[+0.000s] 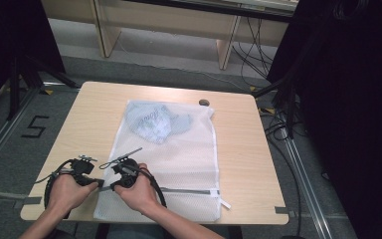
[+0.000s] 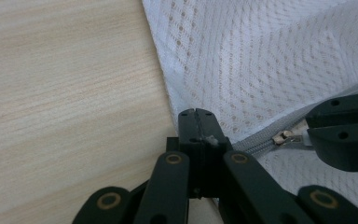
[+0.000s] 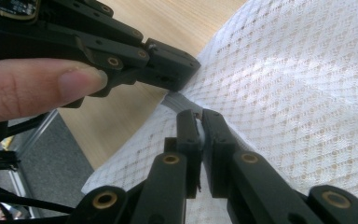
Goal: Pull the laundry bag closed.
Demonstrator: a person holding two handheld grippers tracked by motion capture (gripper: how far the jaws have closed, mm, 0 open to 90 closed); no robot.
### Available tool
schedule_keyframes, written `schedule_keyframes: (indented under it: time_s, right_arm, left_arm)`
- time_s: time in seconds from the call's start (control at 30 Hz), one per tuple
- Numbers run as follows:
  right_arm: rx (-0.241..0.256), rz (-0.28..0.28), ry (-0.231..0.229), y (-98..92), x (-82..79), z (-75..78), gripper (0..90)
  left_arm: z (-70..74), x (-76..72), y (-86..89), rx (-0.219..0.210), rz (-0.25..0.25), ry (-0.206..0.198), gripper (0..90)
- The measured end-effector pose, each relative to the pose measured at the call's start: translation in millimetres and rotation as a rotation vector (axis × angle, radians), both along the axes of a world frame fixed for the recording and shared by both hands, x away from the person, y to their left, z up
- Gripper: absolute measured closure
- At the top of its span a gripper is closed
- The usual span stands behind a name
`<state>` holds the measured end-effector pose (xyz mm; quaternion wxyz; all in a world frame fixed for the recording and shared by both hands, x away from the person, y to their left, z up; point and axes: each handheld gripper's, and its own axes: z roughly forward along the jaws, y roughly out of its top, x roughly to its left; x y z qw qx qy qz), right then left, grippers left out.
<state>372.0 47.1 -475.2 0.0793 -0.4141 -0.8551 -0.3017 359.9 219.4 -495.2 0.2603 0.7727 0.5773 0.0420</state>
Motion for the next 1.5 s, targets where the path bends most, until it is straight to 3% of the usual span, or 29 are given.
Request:
schedule_keyframes:
  time_s: [0.27, 0.47, 0.5, 0.57, 0.6, 0.7, 0.73, 0.9, 1.17, 1.37, 1.43, 1.5]
  right_arm:
    - [0.027, 0.014, -0.016, -3.4, -1.5, -3.4, 87.1]
    - [0.019, 0.019, -0.03, -6.2, -2.2, -2.4, 87.0]
    - [0.023, 0.02, -0.024, -7.0, -2.7, -1.7, 87.0]
    - [0.018, 0.01, -0.011, -7.8, -3.4, -1.4, 87.0]
    - [0.021, 0.017, -0.022, -8.3, -2.8, -2.0, 87.0]
    - [0.021, 0.01, -0.015, -9.0, -3.4, -1.6, 87.1]
    - [0.02, 0.014, -0.022, -9.3, -3.3, -1.9, 87.0]
    - [0.036, 0.015, -0.029, -9.3, -4.2, -3.2, 87.0]
    - [0.023, 0.03, -0.039, -12.5, -3.0, 1.8, 87.0]
    - [0.024, 0.018, -0.014, -14.5, -3.8, 3.0, 87.1]
    - [0.022, 0.037, -0.047, -16.0, -2.1, 2.4, 87.1]
    - [0.023, 0.04, -0.049, -16.5, -2.0, 2.9, 87.1]
  left_arm:
    - [0.0, -0.1, -0.2, 0.0, 0.0, -0.001, 89.9]
    - [-0.7, -0.3, -1.4, -0.005, 0.013, -0.008, 89.9]
    - [0.0, -0.2, -0.2, 0.002, -0.003, -0.001, 89.9]
    - [-0.9, -0.2, -1.5, -0.005, 0.02, -0.008, 89.9]
    - [0.0, -0.1, 0.1, 0.001, -0.004, 0.0, 89.9]
    - [-0.9, -0.4, -1.5, -0.005, 0.015, -0.009, 89.9]
    - [-0.1, -0.4, -0.5, 0.002, -0.006, -0.004, 89.9]
    - [-0.1, -0.3, -0.6, 0.003, -0.009, -0.006, 89.9]
    - [-0.2, -0.4, -1.3, 0.006, -0.004, -0.01, 89.9]
    - [-0.1, -0.2, -0.9, 0.003, -0.005, -0.005, 89.9]
    - [-0.1, -0.2, -0.9, 0.001, -0.004, -0.004, 89.9]
    - [-0.1, -0.3, -0.9, 0.001, -0.003, -0.004, 89.9]
